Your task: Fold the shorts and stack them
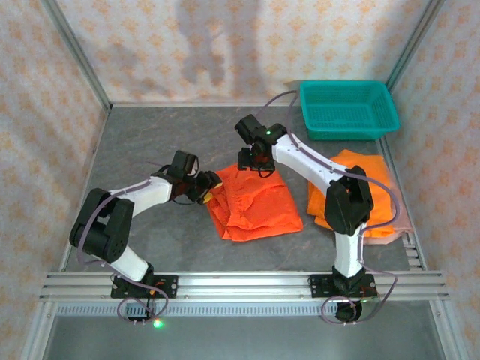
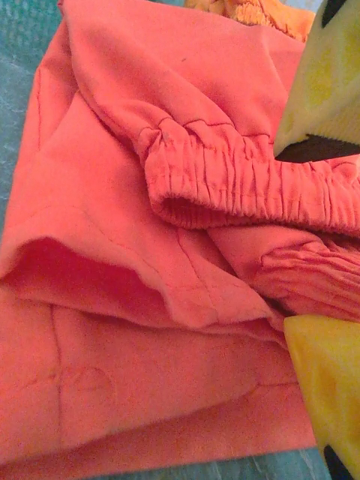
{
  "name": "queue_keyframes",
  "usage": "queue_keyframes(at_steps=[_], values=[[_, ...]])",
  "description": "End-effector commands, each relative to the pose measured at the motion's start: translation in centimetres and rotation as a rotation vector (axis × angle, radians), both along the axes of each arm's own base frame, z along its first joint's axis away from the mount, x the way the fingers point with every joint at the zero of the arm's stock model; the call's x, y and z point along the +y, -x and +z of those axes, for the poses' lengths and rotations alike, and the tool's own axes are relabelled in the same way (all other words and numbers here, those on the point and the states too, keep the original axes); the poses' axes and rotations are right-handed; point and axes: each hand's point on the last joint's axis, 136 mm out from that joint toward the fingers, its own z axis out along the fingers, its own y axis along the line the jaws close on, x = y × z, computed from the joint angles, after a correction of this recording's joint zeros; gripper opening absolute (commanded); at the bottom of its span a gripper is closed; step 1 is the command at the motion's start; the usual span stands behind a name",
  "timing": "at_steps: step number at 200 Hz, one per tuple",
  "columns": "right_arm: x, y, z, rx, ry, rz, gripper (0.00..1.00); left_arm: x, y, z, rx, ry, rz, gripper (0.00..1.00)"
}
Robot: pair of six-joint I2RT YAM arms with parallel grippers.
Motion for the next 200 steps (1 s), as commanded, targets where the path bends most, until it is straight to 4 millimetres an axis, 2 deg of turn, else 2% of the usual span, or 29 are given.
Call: queue_keyframes(at_steps=[1,36,57,83,109,157,200], values=[[0.1,-0.4,-0.9,0.013,0.003,-0.014,0.61,-1.1,-0.5,0.7,-0.014,0.017,-0.008,0.52],[1.5,-0.6,-1.5,0.037,-0.044,-0.01,0.61,-0.9,0.3,-0.4,0.014,-0.015,-0.009,0.35],[2.1,-0.7,-1.9,0.044,-0.035,0.007,0.61,-0.1,0.3,0.5,-0.006,-0.085,-0.038,0.25],[2.4,-0.4,-2.3,0.045,0.013,0.038,0.61,0.9,0.5,2.9,-0.058,-0.174,-0.088,0.29],[2.8,0.2,-2.6,0.034,0.071,0.073,0.62,1.0,1.4,3.3,-0.087,-0.186,-0.145,0.31],[4.2,1.2,-3.5,0.051,0.12,0.13,0.64,1.0,3.9,0.9,-0.057,-0.172,-0.213,0.33],[5.6,1.4,-4.8,0.08,0.134,0.16,0.66,0.3,4.2,-0.9,-0.033,-0.134,-0.245,0.31]])
